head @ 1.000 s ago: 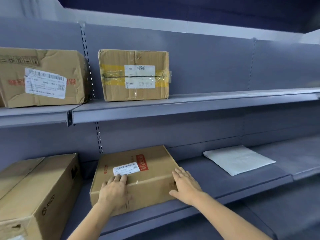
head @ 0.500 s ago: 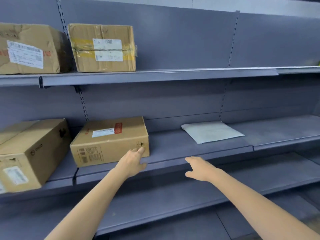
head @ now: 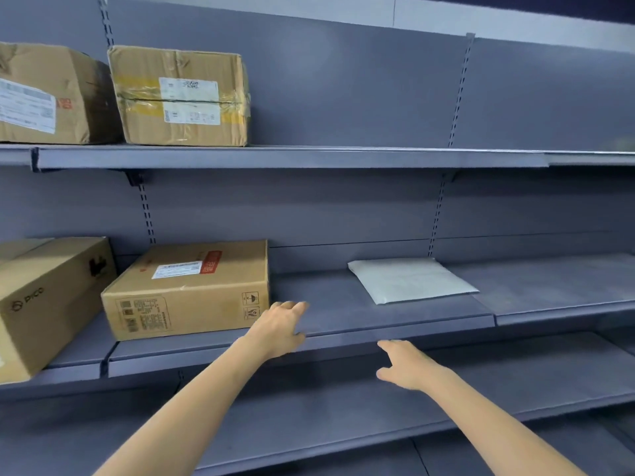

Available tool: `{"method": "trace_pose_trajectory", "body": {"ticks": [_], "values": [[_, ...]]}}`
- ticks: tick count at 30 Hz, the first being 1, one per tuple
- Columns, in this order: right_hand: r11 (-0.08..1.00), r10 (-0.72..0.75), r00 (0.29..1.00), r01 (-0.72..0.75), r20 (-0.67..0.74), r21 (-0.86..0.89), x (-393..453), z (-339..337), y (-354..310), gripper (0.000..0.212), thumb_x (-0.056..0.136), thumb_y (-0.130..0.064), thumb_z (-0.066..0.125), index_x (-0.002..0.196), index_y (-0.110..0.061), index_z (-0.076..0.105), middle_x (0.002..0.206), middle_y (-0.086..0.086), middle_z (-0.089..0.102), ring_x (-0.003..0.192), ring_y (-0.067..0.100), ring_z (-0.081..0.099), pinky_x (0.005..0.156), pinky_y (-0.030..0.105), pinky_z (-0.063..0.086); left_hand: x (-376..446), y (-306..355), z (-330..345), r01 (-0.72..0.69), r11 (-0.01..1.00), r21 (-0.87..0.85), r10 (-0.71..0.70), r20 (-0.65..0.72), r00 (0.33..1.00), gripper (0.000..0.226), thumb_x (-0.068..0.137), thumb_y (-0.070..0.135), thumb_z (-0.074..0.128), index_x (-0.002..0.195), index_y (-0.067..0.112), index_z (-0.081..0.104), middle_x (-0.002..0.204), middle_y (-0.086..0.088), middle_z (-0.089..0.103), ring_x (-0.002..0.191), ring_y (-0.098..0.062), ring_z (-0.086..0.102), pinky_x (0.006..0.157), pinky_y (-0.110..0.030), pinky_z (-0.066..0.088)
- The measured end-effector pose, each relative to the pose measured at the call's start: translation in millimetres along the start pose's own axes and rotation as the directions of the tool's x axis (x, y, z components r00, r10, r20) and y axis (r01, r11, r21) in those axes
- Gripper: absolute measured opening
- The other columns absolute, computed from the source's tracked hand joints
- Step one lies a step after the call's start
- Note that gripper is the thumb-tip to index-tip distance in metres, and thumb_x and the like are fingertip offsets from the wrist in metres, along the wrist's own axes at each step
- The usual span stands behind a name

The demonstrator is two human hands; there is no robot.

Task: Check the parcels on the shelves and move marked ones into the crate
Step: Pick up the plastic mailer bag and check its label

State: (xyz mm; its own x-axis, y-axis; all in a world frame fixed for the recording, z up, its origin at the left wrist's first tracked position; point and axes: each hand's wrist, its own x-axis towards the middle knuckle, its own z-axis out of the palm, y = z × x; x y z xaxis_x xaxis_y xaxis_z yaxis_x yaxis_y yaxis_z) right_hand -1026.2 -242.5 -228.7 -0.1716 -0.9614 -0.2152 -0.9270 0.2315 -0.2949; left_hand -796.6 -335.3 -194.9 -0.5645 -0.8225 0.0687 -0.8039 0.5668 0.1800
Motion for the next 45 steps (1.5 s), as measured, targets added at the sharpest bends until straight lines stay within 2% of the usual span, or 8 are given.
{"method": "trace_pose_trajectory", "body": {"ticks": [4, 10, 17, 23, 27, 33, 38, 45], "values": [[1.0, 0.001, 0.998, 0.0, -0.061, 0.013, 11, -16, 15, 0.059, 0.088, -0.025, 0.053, 0.14, -0.008, 0.033, 0.143, 0.007, 0.039, 0.131, 0.025, 0.038, 0.104, 0.036, 0.038, 26, 5, 0, -0.03, 0.999, -0.041, 0.029, -0.017, 0.999, 0.062, 0.092, 0.026, 0.05, 0.146, 0.015, 0.022, 0.15, -0.01, 0.032, 0.136, -0.031, 0.029, 0.11, -0.039, 0.03], [0.998, 0.051, 0.989, -0.046, -0.137, 0.042, 41, -48, 44, 0.056, 0.09, -0.025, 0.054, 0.14, -0.005, 0.034, 0.14, 0.013, 0.041, 0.127, 0.028, 0.041, 0.102, 0.035, 0.038, 54, 3, 18, -0.038, 0.995, -0.093, 0.038, 0.0, 0.999, 0.061, 0.093, 0.026, 0.049, 0.146, 0.019, 0.02, 0.152, -0.007, 0.029, 0.138, -0.026, 0.026, 0.11, -0.034, 0.028], [0.992, -0.021, 0.98, -0.004, -0.197, -0.128, 102, -71, 85, 0.054, 0.091, -0.027, 0.052, 0.138, -0.008, 0.035, 0.143, 0.011, 0.036, 0.133, 0.029, 0.028, 0.105, 0.038, 0.035, 105, 22, 29, 0.026, 0.996, -0.084, -0.026, 0.003, 1.0, 0.066, 0.093, 0.027, 0.049, 0.148, 0.015, 0.014, 0.151, -0.01, 0.028, 0.138, -0.028, 0.027, 0.108, -0.032, 0.029], [0.969, -0.06, 0.981, 0.012, -0.184, -0.249, 158, -85, 139, 0.067, 0.092, -0.032, 0.051, 0.148, -0.02, 0.016, 0.157, 0.011, -0.006, 0.144, 0.032, -0.006, 0.116, 0.049, 0.009, 156, 50, 48, 0.125, 0.987, -0.102, -0.12, 0.055, 0.991, 0.063, 0.094, 0.03, 0.048, 0.148, 0.018, 0.018, 0.151, -0.007, 0.03, 0.138, -0.025, 0.028, 0.108, -0.03, 0.029], [0.967, -0.096, 0.985, 0.058, -0.143, -0.248, 197, -97, 166, 0.078, 0.089, -0.041, 0.055, 0.149, -0.023, 0.008, 0.158, 0.007, -0.006, 0.145, 0.027, -0.007, 0.117, 0.048, 0.006, 181, 67, 52, 0.158, 0.978, -0.135, -0.154, 0.038, 0.987, 0.061, 0.094, 0.029, 0.048, 0.147, 0.018, 0.02, 0.152, -0.007, 0.028, 0.138, -0.024, 0.027, 0.109, -0.029, 0.027], [0.935, -0.252, 0.968, 0.244, 0.001, -0.257, 245, -86, 177, 0.092, 0.084, -0.049, 0.059, 0.15, -0.025, 0.0, 0.158, 0.002, -0.007, 0.145, 0.02, -0.01, 0.118, 0.042, -0.001, 198, 73, 52, 0.21, 0.965, -0.156, -0.213, -0.002, 0.977, 0.061, 0.093, 0.03, 0.05, 0.146, 0.019, 0.023, 0.151, -0.005, 0.03, 0.137, -0.022, 0.03, 0.11, -0.03, 0.031], [0.912, -0.241, 0.967, 0.197, -0.083, -0.36, 269, -62, 171, 0.082, 0.091, -0.057, 0.039, 0.149, -0.019, -0.005, 0.158, 0.003, -0.008, 0.145, 0.019, -0.003, 0.118, 0.039, 0.006, 204, 71, 53, 0.214, 0.964, -0.16, -0.221, -0.027, 0.975, 0.06, 0.092, 0.03, 0.05, 0.146, 0.018, 0.026, 0.148, -0.004, 0.034, 0.135, -0.021, 0.033, 0.107, -0.028, 0.032], [0.875, -0.197, 0.973, 0.119, -0.12, -0.469, 287, -52, 161, 0.063, 0.098, -0.017, 0.034, 0.149, -0.009, -0.002, 0.158, 0.01, 0.001, 0.145, 0.023, 0.004, 0.117, 0.038, 0.01, 217, 68, 63, 0.249, 0.954, -0.167, -0.253, -0.001, 0.967, 0.058, 0.093, 0.028, 0.049, 0.145, 0.017, 0.026, 0.147, -0.005, 0.035, 0.132, -0.022, 0.037, 0.103, -0.025, 0.034]]}}
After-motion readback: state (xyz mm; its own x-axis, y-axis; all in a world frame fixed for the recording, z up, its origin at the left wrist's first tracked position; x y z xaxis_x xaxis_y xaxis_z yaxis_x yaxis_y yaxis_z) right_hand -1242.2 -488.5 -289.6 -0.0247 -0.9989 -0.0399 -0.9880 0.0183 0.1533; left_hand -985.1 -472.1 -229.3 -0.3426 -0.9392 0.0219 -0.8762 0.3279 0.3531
